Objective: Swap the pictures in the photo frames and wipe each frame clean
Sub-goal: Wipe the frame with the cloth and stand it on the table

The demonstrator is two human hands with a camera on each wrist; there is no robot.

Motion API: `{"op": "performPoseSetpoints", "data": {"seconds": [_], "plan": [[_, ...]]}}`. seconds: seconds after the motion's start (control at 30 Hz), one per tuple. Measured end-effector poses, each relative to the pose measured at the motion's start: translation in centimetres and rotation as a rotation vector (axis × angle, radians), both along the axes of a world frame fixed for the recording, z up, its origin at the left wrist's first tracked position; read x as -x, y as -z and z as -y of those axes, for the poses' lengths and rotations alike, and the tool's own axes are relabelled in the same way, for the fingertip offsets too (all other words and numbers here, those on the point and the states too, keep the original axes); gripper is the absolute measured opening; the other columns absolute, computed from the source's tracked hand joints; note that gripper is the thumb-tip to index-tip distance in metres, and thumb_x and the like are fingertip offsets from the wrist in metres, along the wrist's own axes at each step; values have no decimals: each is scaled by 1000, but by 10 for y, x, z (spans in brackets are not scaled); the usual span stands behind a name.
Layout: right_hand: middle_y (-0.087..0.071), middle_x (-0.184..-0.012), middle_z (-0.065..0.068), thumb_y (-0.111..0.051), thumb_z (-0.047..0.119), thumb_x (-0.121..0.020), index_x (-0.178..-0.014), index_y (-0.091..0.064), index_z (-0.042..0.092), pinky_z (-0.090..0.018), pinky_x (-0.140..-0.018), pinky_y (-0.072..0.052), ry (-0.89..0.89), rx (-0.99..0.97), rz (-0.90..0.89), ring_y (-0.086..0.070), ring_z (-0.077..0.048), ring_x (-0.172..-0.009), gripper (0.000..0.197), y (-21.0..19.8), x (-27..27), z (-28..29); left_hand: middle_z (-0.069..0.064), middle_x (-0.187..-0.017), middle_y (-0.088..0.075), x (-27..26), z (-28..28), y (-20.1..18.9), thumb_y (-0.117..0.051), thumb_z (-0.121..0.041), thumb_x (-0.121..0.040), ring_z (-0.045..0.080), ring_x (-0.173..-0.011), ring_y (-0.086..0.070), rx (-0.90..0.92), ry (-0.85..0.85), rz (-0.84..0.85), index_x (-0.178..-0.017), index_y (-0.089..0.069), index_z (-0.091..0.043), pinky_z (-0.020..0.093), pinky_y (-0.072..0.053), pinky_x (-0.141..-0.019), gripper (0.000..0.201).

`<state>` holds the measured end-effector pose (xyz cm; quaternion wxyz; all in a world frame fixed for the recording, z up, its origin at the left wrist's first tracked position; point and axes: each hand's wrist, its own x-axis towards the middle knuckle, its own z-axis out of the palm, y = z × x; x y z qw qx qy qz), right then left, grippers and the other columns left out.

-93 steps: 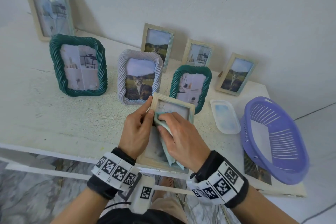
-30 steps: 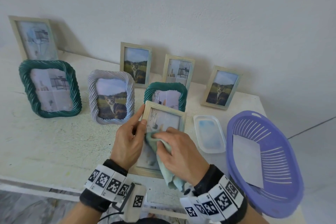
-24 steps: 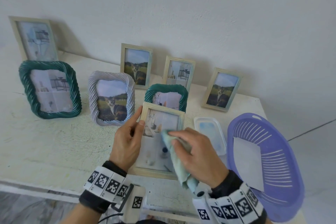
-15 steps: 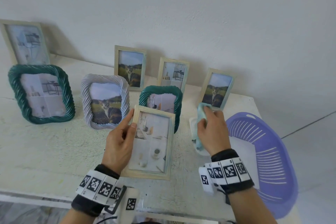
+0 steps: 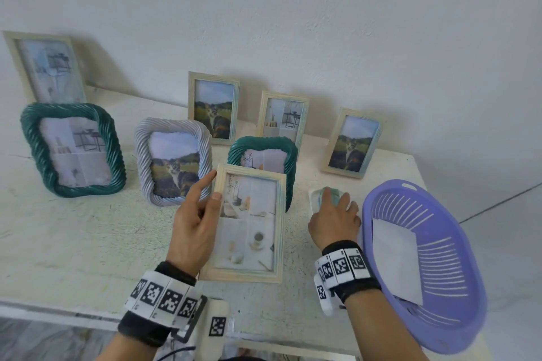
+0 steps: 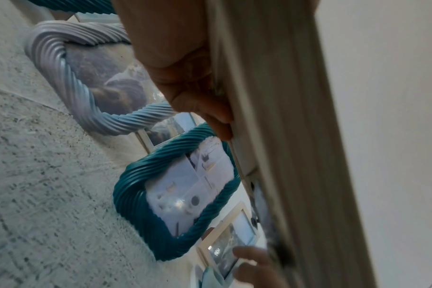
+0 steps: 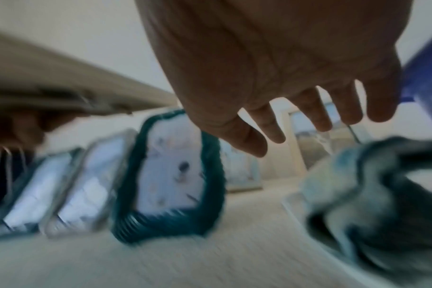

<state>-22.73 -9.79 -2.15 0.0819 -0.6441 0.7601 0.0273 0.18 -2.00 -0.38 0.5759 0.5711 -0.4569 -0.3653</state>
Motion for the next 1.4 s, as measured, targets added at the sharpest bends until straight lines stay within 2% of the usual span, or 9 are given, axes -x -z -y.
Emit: {"op": "performPoseSetpoints", "data": {"seconds": [0.13, 0.27, 0.4, 0.57, 0.73, 0.97, 1.17, 1.23, 1.4], "plan": [[-53, -131, -13, -42, 17, -100, -132, -52, 12, -33, -99, -38, -154, 211, 584, -48, -29, -123, 33, -27, -1, -24, 10, -79, -72, 6, 0, -5, -48, -24, -99, 28, -65, -60, 9, -22, -82, -117, -50, -29, 38, -49, -59, 19], [-70, -93, -16, -39, 23, -104, -111, -65, 8, -36, -65, -54, 122, -179, 1532, -67, -28, -79, 31, -60, -8, -54, 12, -79, -71, 16, 2, -15, -47, -23, -101, 23, -69, -61, -39, -17, -170, -114, -50, -24, 36, -50, -64, 13], [-67, -94, -12, -38, 27, -102, -116, -61, 13, -39, -65, -52, 146, -244, 1792, -62, -21, -73, 30, -67, -8, -73, 2, -95, -74, 32, 0, -23, -55, -42, -92, 14, -87, -69, -126, 83, -132, -126, -45, -24, 29, -56, -75, 40], [-67, -108, -11, -38, 8, -102, -120, -61, 22, -41, -69, -55, -125, -150, 1707, -66, -25, -88, 32, -73, -8, -87, -13, -149, -37, 51, -4, -26, -61, -83, -59, 10, -135, -42, -324, 340, -158, -154, -15, -32, 44, -33, -115, 118], [-62, -105, 7, -61, 14, -94, -120, -58, 29, -40, -70, -59, -343, 117, 1336, -65, -19, -89, 30, -70, -18, -97, 6, -135, -59, 65, -11, -34, -69, -73, -67, 28, -124, -56, -418, 459, -440, -143, -41, -20, 57, -43, -103, 96], [-53, -84, 11, -59, 43, -86, -107, -56, 34, -29, -59, -51, -401, 317, 913, -56, -12, -73, 24, -63, -10, -101, 9, -99, -64, 67, -18, -42, -63, -62, -59, 21, -89, -63, -377, 464, -465, -121, -60, -15, 36, -55, -78, 79], [-52, -55, 7, -62, 37, -87, -82, -67, 26, -27, -40, -40, -404, 563, 312, -49, -13, -48, 13, -70, 3, -100, 5, -136, -54, 64, -18, -41, -65, -68, -54, 19, -125, -50, -413, 403, -385, -144, -43, -22, 51, -46, -101, 103], [-58, -50, 5, -59, 36, -92, -91, -69, 26, -29, -40, -45, -378, 548, 383, -53, -13, -41, 14, -70, 1, -105, 3, -138, -53, 64, -19, -42, -67, -69, -54, 11, -119, -54, -387, 396, -333, -147, -37, -27, 50, -46, -102, 107], [-74, -78, -8, -46, 45, -98, -93, -75, 14, -36, -61, -51, 90, -3, 1398, -69, -26, -64, 42, -81, -5, -112, -13, -129, -60, 53, -28, -45, -63, -75, -60, 7, -117, -58, -258, 288, -186, -148, -28, -36, 42, -50, -96, 102]]}}
